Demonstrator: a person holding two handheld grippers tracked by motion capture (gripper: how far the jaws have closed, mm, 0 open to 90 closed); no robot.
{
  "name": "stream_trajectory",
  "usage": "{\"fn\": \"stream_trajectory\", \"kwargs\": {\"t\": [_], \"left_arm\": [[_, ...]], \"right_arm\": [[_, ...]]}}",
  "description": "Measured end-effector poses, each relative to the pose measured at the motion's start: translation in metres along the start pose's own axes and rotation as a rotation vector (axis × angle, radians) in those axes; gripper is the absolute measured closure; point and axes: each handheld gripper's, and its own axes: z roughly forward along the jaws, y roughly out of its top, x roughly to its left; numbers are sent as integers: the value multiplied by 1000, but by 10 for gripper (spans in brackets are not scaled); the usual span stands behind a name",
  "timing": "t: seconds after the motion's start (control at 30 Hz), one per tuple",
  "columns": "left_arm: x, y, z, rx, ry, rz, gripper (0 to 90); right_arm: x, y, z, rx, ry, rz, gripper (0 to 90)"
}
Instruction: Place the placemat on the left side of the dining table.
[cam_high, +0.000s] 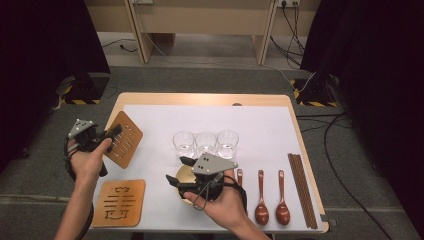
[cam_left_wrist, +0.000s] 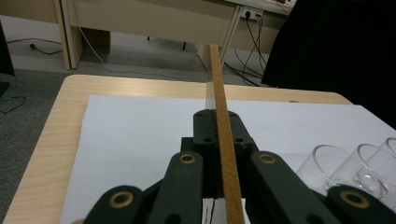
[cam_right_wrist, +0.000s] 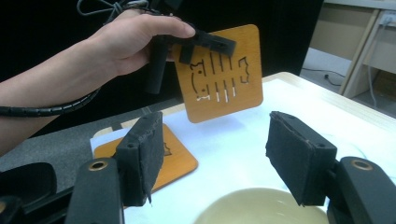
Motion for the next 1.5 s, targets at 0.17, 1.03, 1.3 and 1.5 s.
{"fn": "stream_trajectory", "kwargs": {"t": [0.17, 1.03, 1.3, 1.5], "left_arm": [[0, 2, 6, -5, 5, -3, 856], [-10, 14, 53, 14, 16, -4, 856], [-9, 15, 70, 22, 26, -15, 856], [-6, 17, 85, 19, 43, -24, 856]], "right_arm": [[-7, -2, -9, -15, -30, 15, 371], [-52, -23, -63, -65, -193, 87, 373], [-60, -31, -70, -67, -217, 110, 374], [-64, -32, -74, -69, -233, 110, 378]]}}
